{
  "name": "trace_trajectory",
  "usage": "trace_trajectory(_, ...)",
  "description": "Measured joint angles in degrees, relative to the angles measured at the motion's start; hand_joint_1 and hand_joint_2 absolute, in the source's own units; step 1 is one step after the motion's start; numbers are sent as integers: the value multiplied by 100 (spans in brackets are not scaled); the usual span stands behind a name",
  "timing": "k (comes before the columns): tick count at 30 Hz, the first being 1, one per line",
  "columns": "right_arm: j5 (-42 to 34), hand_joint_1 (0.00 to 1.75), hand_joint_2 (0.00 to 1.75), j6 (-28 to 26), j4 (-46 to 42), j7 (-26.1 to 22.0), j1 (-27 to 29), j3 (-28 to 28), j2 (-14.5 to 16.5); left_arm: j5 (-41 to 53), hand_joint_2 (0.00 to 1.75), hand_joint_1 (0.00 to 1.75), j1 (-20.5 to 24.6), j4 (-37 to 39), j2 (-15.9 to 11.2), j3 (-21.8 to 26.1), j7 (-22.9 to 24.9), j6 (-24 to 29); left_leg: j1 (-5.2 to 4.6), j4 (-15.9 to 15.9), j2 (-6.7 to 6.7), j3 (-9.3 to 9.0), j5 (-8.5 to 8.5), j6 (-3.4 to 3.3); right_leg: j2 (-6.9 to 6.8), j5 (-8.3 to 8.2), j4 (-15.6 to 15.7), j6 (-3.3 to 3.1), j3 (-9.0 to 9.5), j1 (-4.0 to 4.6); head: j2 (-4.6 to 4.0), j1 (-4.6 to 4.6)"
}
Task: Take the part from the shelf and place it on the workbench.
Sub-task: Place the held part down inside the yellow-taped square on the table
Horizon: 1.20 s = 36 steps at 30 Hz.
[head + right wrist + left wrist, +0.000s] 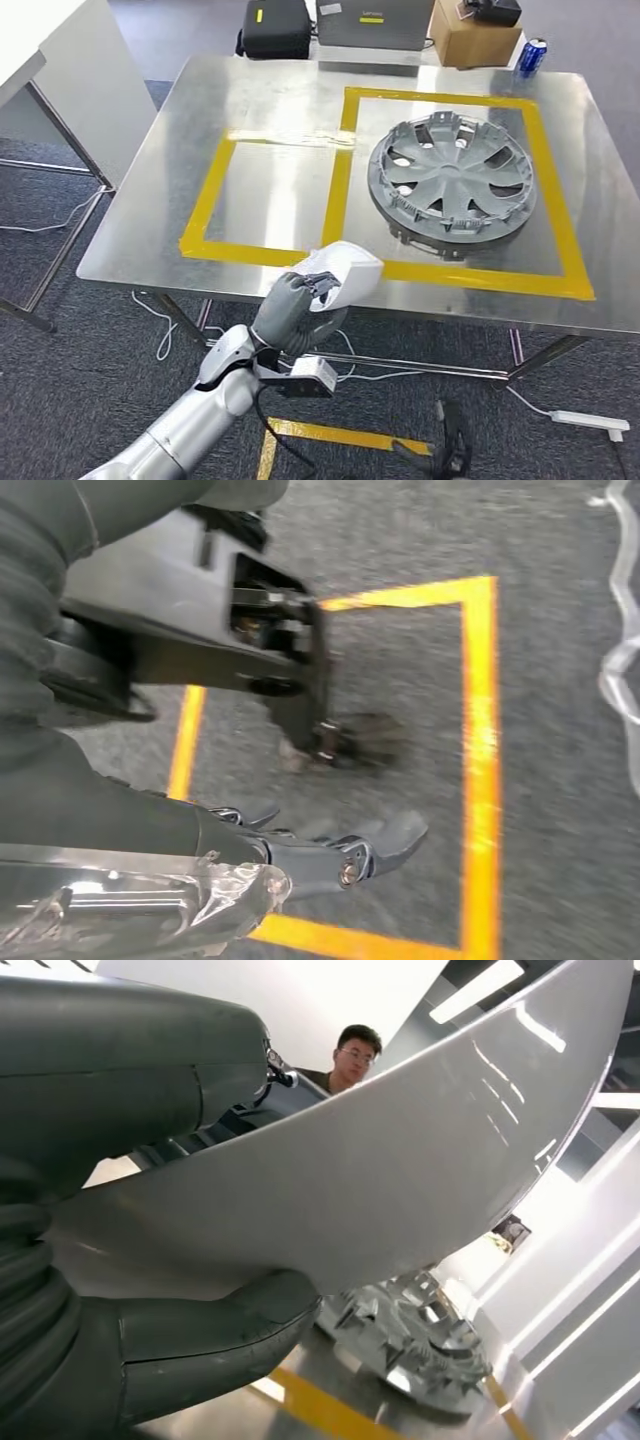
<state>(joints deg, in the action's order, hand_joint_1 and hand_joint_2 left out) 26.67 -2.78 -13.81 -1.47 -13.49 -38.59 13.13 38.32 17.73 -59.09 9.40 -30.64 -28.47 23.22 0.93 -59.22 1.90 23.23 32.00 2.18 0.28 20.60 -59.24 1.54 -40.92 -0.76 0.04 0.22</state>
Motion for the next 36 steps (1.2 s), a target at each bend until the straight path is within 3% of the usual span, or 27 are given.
trace_trajectory(1, -7, 0, 175, 0, 0, -2, 0, 8, -2, -7, 175, 175, 13, 25, 10, 10, 10, 15, -1, -350, -42, 194, -98, 47, -18, 76, 67, -34, 150, -16, 1, -16)
trace_trajectory(2, -13, 0, 175, 0, 1, -1, 25, 10, -3, -9, 175, 175, 2, 59, 9, 22, 21, 27, -1, -711, -87, 428, -93, 86, -33, 162, 154, -52, 329, -28, 1, -33)
trace_trajectory(3, -17, 0, 175, 0, 5, 3, 65, 10, -3, -10, 175, 175, -22, 101, -7, 40, 30, 33, -1, -978, -119, 659, 55, 107, -55, 245, 249, -57, 524, -33, 1, -50)
trace_trajectory(4, -20, 0, 175, 1, 9, 7, 106, 10, -3, -11, 175, 175, -44, 142, -24, 54, 39, 41, -4, -1127, -131, 879, 310, 102, -73, 326, 353, -56, 728, -36, 1, -60)
trace_trajectory(6, -28, 0, 175, 8, 20, 13, 162, 15, -1, -15, 175, 175, -68, 198, -51, 85, 56, 70, -36, -1083, -136, 1267, 768, 28, -109, 481, 566, -50, 1139, -37, 1, -74)
trace_trajectory(7, -34, 0, 175, 11, 23, 15, 171, 20, 0, -21, 175, 175, -68, 221, -53, 101, 75, 97, -65, -906, -139, 1423, 773, -23, -119, 556, 667, -46, 1338, -36, 1, -78)
trace_trajectory(8, -43, 0, 175, 14, 28, 19, 172, 26, 1, -37, 175, 175, -68, 249, -54, 122, 108, 131, -102, -615, -151, 1544, 483, -77, -130, 635, 754, -34, 1532, -34, 1, -79)
trace_trajectory(11, -104, 0, 175, 9, 59, 9, 182, 40, 7, -62, 175, 175, -75, 415, -48, 233, 306, 294, -196, 558, -215, 1704, -1442, -201, -132, 936, 836, 56, 1924, 11, 1, -88)
trace_trajectory(12, -130, 0, 175, 6, 66, -3, 173, 45, 11, -44, 175, 175, -60, 469, -31, 278, 383, 372, -211, 723, -219, 1719, -1793, -216, -130, 1059, 825, 87, 1985, 27, 1, -88)
trace_trajectory(13, -147, 0, 175, 3, 66, -14, 146, 49, 15, -13, 175, 175, -18, 508, 0, 320, 454, 451, -213, 740, -199, 1718, -1839, -225, -132, 1178, 818, 118, 2037, 37, 1, -84)
trace_trajectory(15, -153, 0, 175, 3, 62, -21, 99, 67, 18, 134, 175, 175, 116, 585, 83, 387, 568, 645, -197, 572, -145, 1690, -1639, -257, -138, 1399, 745, 144, 2126, 22, 1, -60)
trace_trajectory(16, -152, 0, 175, 8, 61, -22, 79, 85, 18, 227, 175, 175, 186, 664, 114, 416, 616, 768, -185, 551, -121, 1638, -1555, -283, -124, 1549, 547, 155, 2075, 18, 1, -47)
trace_trajectory(17, -154, 0, 175, 16, 62, -20, 64, 108, 18, 313, 175, 175, 237, 779, 132, 449, 655, 888, -174, 544, -103, 1564, -1475, -305, -100, 1740, 207, 161, 1931, 16, 1, -39)
trace_trajectory(19, -160, 0, 175, 35, 63, -10, 33, 149, 18, 392, 175, 175, 279, 1066, 125, 525, 678, 1052, -175, 549, -92, 1394, -1327, -333, -65, 2074, -680, 160, 1451, 26, 1, -28)
trace_trajectory(20, -162, 0, 175, 44, 64, -2, 26, 161, 18, 406, 175, 175, 282, 1203, 115, 561, 675, 1096, -175, 550, -77, 1300, -1249, -335, -59, 2087, -998, 158, 1220, 30, 1, -27)
trace_trajectory(21, -164, 0, 175, 50, 66, 6, 26, 172, 18, 427, 175, 175, 287, 1321, 108, 591, 671, 1145, -173, 552, -53, 1205, -1176, -332, -54, 1939, -1114, 156, 1051, 30, 1, -24)
trace_trajectory(22, -164, 0, 131, 55, 67, 12, 26, 183, 18, 462, 175, 131, 305, 1430, 104, 616, 669, 1205, -169, 553, -23, 1111, -1106, -322, -50, 1633, -1000, 157, 947, 28, 1, -23)
trace_trajectory(24, -163, 0, 44, 73, 79, 21, 62, 212, 19, 544, 175, 44, 362, 1643, 104, 678, 673, 1337, -158, 555, 31, 960, -987, -278, -32, 843, -378, 177, 868, 14, 1, -21)
trace_trajectory(25, -164, 0, 0, 83, 94, 32, 91, 228, 26, 580, 175, 0, 390, 1753, 101, 715, 675, 1404, -159, 546, 47, 926, -951, -250, -16, 551, -124, 184, 856, 14, 1, -21)
trace_trajectory(26, -167, 0, 0, 92, 110, 44, 123, 246, 36, 609, 131, 0, 407, 1851, 93, 756, 678, 1465, -165, 535, 56, 922, -924, -234, -1, 396, 27, 191, 848, 11, 1, -20)
trace_trajectory(29, -183, 0, 0, 103, 133, 55, 116, 298, 65, 666, 0, 0, 468, 2022, 72, 903, 655, 1607, -195, 510, 47, 1022, -911, -236, 46, 435, 136, 261, 828, -6, 2, -45)
trace_trajectory(31, -199, 0, 0, 105, 132, 50, 88, 324, 73, 687, 0, 0, 514, 2076, 69, 1018, 606, 1641, -203, 511, 23, 1061, -929, -227, 78, 503, 199, 266, 814, -15, 1, -57)
trace_trajectory(36, -226, 0, 0, 110, 139, 61, 143, 355, 77, 644, 0, 0, 445, 2284, 64, 1251, 533, 1616, -188, 524, 4, 914, -898, -266, 95, 619, 237, 89, 973, 17, 1, -57)
